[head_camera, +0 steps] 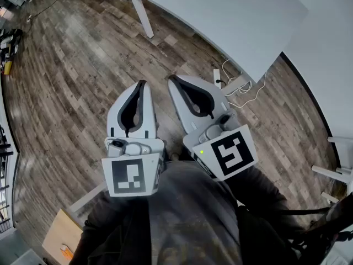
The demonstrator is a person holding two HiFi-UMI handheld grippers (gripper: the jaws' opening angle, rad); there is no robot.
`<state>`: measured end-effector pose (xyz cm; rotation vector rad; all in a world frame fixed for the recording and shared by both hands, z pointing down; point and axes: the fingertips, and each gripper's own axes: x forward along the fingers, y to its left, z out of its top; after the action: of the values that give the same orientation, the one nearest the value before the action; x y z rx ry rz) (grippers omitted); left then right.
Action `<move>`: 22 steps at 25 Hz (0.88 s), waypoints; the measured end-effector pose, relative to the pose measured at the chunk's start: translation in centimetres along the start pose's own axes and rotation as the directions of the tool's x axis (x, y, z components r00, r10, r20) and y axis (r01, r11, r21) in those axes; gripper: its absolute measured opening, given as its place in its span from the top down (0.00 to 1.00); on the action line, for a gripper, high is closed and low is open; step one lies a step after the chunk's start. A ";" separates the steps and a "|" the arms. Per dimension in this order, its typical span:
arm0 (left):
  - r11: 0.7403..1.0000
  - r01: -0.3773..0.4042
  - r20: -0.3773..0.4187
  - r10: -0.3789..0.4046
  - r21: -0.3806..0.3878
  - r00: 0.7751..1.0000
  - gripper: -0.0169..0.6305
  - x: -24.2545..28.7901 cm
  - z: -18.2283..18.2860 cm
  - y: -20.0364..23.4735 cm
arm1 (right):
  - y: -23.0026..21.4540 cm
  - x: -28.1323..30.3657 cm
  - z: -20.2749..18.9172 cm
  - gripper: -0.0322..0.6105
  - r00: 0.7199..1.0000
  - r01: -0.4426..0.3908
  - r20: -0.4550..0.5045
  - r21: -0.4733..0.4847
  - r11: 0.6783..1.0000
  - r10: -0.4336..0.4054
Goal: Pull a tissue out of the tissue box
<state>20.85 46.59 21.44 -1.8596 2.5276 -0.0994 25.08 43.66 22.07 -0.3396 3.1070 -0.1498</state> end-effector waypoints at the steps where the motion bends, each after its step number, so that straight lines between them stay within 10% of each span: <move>1: 1.000 -0.002 -0.001 0.002 0.001 1.000 0.97 0.4 -0.2 0.1 | -0.5 0.4 -0.1 0.95 1.000 0.000 0.004 0.000 1.000 0.000; 11: 0.997 -0.057 -0.066 0.054 -0.054 0.996 0.97 4.2 -2.9 5.2 | -1.7 6.4 -1.9 0.95 0.999 -0.038 -0.028 0.083 0.996 0.041; 22: 0.991 0.108 -0.002 -0.108 -0.085 0.994 0.97 20.9 -2.9 16.3 | -10.0 23.6 -1.1 0.95 0.993 0.118 -0.032 0.018 0.993 -0.117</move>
<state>-1.03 31.64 24.26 -2.0302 2.4721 0.0019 4.17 28.98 24.11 -0.5247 3.1138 -0.1884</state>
